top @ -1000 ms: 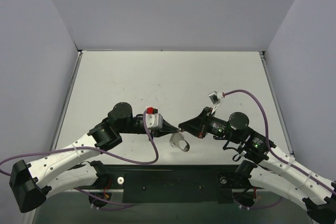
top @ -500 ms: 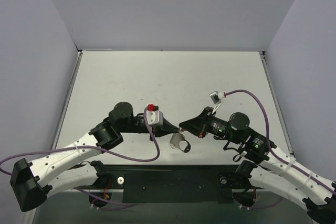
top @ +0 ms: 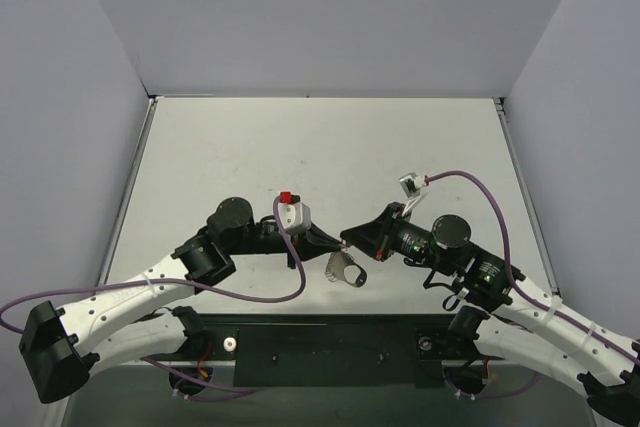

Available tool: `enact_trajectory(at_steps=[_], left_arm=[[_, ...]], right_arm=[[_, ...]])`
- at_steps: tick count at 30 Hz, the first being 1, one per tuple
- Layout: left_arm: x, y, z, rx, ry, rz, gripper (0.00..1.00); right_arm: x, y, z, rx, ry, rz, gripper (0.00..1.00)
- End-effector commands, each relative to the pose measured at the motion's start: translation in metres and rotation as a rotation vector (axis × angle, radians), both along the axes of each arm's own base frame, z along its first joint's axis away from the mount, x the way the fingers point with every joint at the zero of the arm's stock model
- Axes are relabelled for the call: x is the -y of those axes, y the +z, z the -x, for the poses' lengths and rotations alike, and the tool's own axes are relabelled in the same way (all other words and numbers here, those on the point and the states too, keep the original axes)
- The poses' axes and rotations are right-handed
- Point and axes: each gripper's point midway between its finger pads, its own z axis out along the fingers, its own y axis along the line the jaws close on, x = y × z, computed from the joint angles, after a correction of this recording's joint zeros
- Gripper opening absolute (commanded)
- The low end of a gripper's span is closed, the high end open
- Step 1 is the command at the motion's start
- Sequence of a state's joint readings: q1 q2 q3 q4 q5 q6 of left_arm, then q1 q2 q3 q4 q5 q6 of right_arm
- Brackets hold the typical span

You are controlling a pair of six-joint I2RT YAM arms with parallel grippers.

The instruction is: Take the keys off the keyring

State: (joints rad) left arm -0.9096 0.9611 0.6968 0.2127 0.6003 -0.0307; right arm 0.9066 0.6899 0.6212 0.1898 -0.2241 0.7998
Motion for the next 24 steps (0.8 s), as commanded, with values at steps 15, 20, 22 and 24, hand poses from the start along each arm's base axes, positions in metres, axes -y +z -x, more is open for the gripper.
enact_trajectory(at_steps=[15,20,22,24], left_arm=[[0.0,0.031,-0.012,0.01,0.092,0.1,0.0],[0.002,0.029,-0.018,-0.004,0.107,0.065,0.0],[0.002,0.028,-0.019,-0.003,0.112,0.057,0.0],[0.002,0.027,-0.019,-0.006,0.115,0.053,0.0]], right_arm=[[-0.012,0.025,0.008,0.067,0.015,0.016,0.0],[-0.02,0.022,0.01,0.078,0.038,0.104,0.0],[-0.023,0.026,0.01,0.082,0.041,0.111,0.0],[-0.027,0.026,0.009,0.079,0.044,0.117,0.0]])
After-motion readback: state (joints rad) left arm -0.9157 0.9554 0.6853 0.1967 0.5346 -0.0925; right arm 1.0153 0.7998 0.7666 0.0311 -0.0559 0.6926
